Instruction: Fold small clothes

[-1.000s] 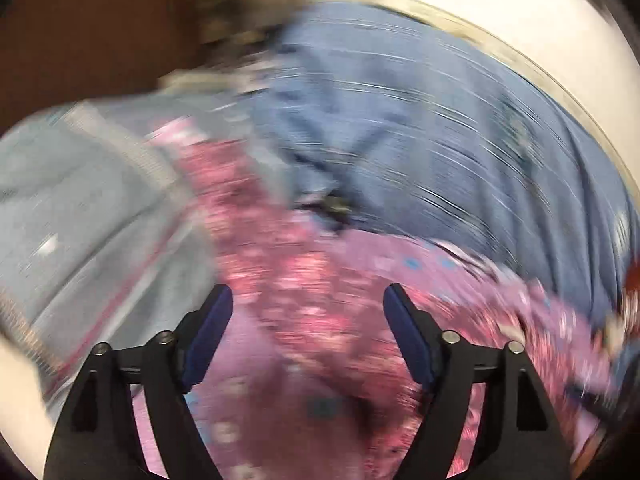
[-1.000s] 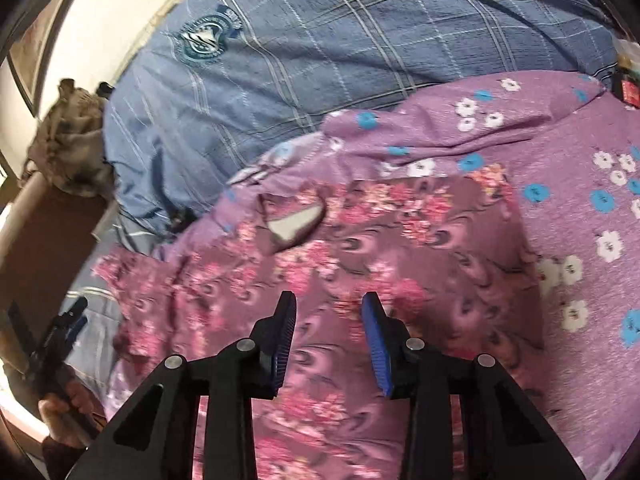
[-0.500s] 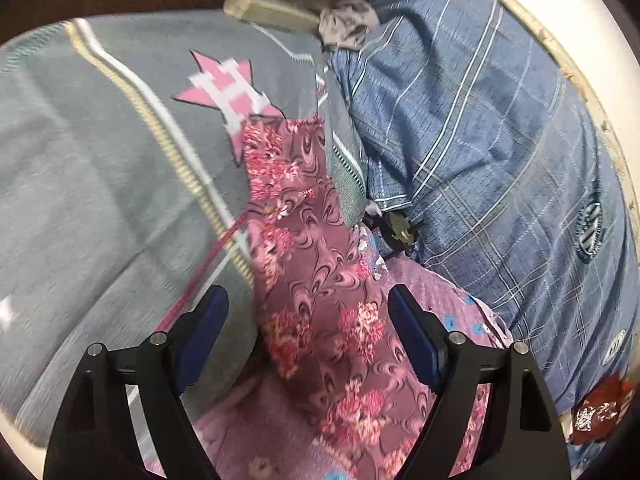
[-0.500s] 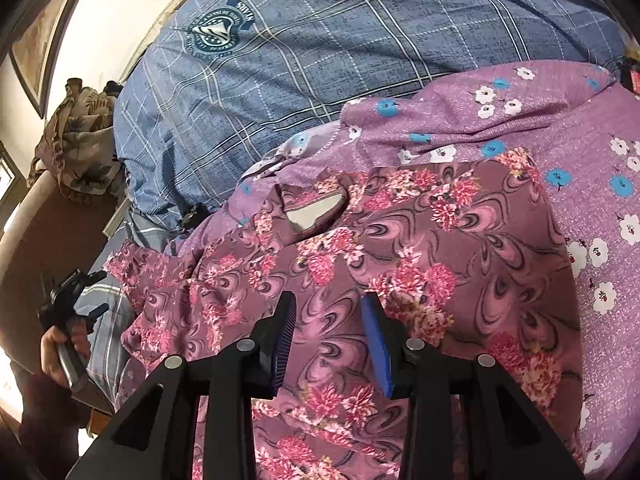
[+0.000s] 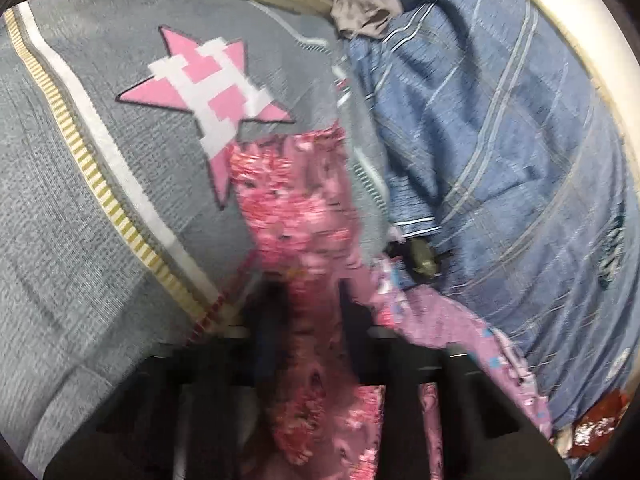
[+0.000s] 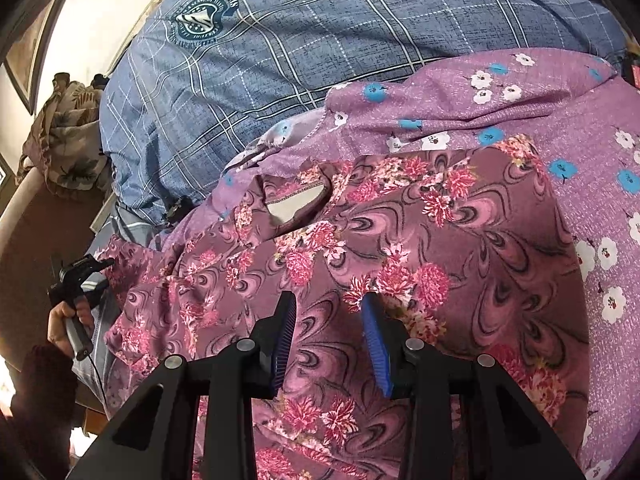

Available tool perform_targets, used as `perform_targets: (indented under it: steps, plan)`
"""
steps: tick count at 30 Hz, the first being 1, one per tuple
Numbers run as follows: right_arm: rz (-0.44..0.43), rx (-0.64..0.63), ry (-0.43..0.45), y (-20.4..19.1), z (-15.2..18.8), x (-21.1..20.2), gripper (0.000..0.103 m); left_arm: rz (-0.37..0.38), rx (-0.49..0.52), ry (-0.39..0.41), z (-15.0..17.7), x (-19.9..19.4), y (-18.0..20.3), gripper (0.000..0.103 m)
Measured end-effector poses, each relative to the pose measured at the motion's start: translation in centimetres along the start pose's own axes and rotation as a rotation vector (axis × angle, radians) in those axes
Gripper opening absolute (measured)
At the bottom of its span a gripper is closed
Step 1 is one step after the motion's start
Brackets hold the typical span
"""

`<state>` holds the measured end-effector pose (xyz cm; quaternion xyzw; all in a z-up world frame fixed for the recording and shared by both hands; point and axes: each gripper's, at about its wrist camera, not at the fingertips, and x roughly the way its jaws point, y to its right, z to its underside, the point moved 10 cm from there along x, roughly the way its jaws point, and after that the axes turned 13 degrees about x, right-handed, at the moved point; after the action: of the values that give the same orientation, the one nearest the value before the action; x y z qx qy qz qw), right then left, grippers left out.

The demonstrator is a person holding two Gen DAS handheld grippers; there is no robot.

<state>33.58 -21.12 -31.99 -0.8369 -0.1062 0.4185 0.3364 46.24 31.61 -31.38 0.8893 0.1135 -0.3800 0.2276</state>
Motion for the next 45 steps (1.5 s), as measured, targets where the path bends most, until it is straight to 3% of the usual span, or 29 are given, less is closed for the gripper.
perform_targets:
  steps: [2, 6, 12, 15, 19, 22, 26, 27, 28, 29, 31, 32, 34, 36, 39, 45]
  plan:
    - [0.002, -0.007, 0.015, 0.0, -0.1, -0.2, 0.024, 0.0, -0.001, 0.006, -0.1, 0.1, -0.4, 0.005]
    - [-0.002, -0.002, 0.044, 0.2, -0.7, -0.9, 0.021, 0.013, 0.04, 0.03, -0.4, -1.6, 0.8, 0.003]
    - [-0.014, 0.037, 0.101, 1.1, -2.2, -2.8, 0.022, 0.099, 0.238, 0.084, -0.5, -7.7, 9.3, 0.002]
    - [-0.025, 0.071, 0.138, 2.0, -3.2, -4.1, 0.021, 0.158, 0.36, 0.105, 0.5, -11.2, 15.3, 0.002]
    - [-0.04, 0.137, 0.189, 3.7, -4.7, -6.1, 0.022, 0.252, 0.53, 0.122, 3.9, -15.8, 24.7, 0.002]
    - [-0.053, 0.191, 0.218, 5.1, -5.6, -7.4, 0.022, 0.349, 0.65, 0.12, 8.5, -18.5, 32.7, 0.002]
    - [-0.071, 0.287, 0.273, 7.9, -7.2, -9.4, 0.022, 0.463, 0.75, 0.008, 16.4, -18.4, 41.1, 0.004]
    - [-0.075, 0.307, 0.283, 8.5, -7.5, -9.8, 0.022, 0.476, 0.77, -0.017, 18.1, -18.2, 42.2, 0.008]
    - [-0.078, 0.326, 0.291, 9.0, -7.8, -10.1, 0.026, 0.496, 0.8, -0.058, 20.2, -18.0, 43.5, 0.026]
    - [-0.08, 0.365, 0.3, 9.9, -8.1, -10.5, 0.027, 0.539, 0.832, -0.113, 22.6, -18.0, 44.8, 0.055]
    - [-0.1, 0.416, 0.294, 10.9, -8.3, -10.7, 0.036, 0.591, 0.831, -0.129, 24.1, -18.7, 45.4, 0.07]
    - [-0.123, 0.45, 0.286, 11.3, -8.4, -10.7, 0.042, 0.627, 0.821, -0.112, 24.2, -19.5, 45.4, 0.071]
    - [-0.142, 0.461, 0.273, 11.3, -8.5, -10.6, 0.043, 0.666, 0.809, -0.067, 23.5, -20.8, 44.6, 0.074]
    - [-0.136, 0.432, 0.269, 10.6, -8.4, -10.5, 0.043, 0.626, 0.77, -0.011, 21.7, -20.8, 43.0, 0.083]
    - [-0.145, 0.368, 0.245, 8.9, -7.9, -10.1, 0.043, 0.495, 0.689, 0.052, 18.6, -18.7, 37.9, 0.083]
    - [-0.07, 0.282, 0.07, 6.3, -5.1, -5.3, 0.043, 0.167, 0.47, 0.069, 15.5, -12.5, 24.9, 0.083]
